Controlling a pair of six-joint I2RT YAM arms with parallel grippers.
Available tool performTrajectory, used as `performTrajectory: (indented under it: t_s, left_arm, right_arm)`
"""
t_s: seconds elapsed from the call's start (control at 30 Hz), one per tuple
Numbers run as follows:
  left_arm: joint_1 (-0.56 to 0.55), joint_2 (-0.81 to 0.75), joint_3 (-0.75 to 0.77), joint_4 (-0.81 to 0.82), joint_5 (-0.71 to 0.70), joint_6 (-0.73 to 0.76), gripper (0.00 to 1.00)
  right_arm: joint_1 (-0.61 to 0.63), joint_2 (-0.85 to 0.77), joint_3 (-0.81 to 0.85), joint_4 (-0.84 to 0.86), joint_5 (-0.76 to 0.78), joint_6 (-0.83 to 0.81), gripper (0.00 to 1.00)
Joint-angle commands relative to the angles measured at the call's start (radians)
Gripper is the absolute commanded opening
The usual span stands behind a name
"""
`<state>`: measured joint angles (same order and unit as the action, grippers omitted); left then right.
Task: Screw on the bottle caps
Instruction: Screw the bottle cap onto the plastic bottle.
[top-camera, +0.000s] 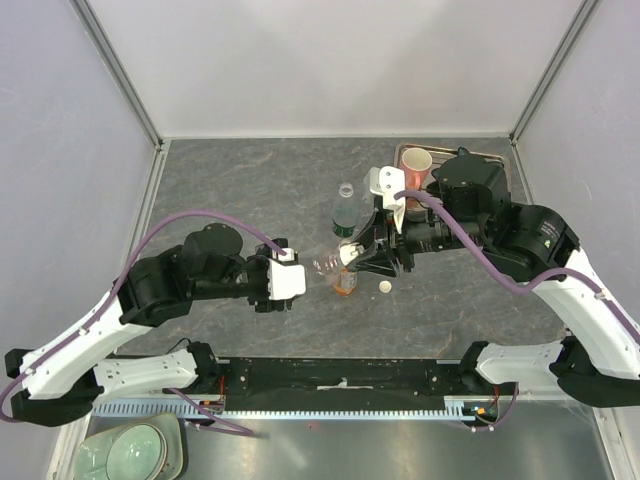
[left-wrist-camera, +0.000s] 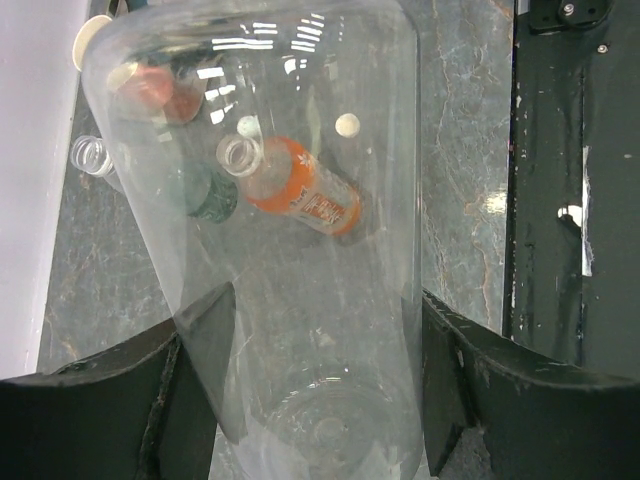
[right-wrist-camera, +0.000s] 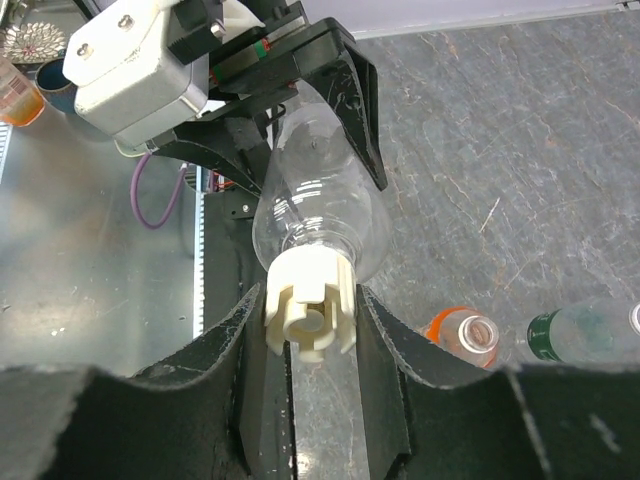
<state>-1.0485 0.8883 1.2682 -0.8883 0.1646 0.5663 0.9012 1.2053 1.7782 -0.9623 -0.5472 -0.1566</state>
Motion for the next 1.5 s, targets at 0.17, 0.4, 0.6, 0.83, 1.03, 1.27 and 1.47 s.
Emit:
performTrajectory:
  t_s: [0.17, 0.4, 0.6, 0.83, 1.03, 1.27, 1.47]
  left_arm:
    - [0.005, 0.012, 0.054, 0.022, 0.042, 0.033, 0.20]
    - [0.004, 0.012, 0.056, 0.012, 0.056, 0.035, 0.20]
    - [0.005, 0.014, 0.057, -0.012, 0.082, 0.055, 0.20]
    - [0.005, 0.023, 0.076, -0.054, 0.116, 0.075, 0.20]
    - [0.005, 0.018, 0.086, -0.057, 0.121, 0.081, 0.20]
    - [0.007, 0.011, 0.097, -0.054, 0.096, 0.092, 0.20]
    - [0.007, 0.005, 0.083, -0.054, 0.069, 0.116, 0.20]
  right_arm:
    - [0.013, 0.002, -0.028, -0.015, -0.023, -0.029, 0.15]
    - [0.024, 0.011, -0.031, -0.046, -0.016, -0.040, 0.15]
    - [0.048, 0.039, -0.026, -0.075, 0.000, -0.049, 0.15]
    - [0.067, 0.051, -0.013, -0.058, 0.065, -0.050, 0.15]
    - [0.067, 0.045, -0.020, -0.041, 0.085, -0.050, 0.14]
    - [0.074, 0.053, -0.039, -0.076, 0.081, -0.052, 0.14]
    - [0.099, 0.065, -0.008, -0.130, 0.085, -0.054, 0.14]
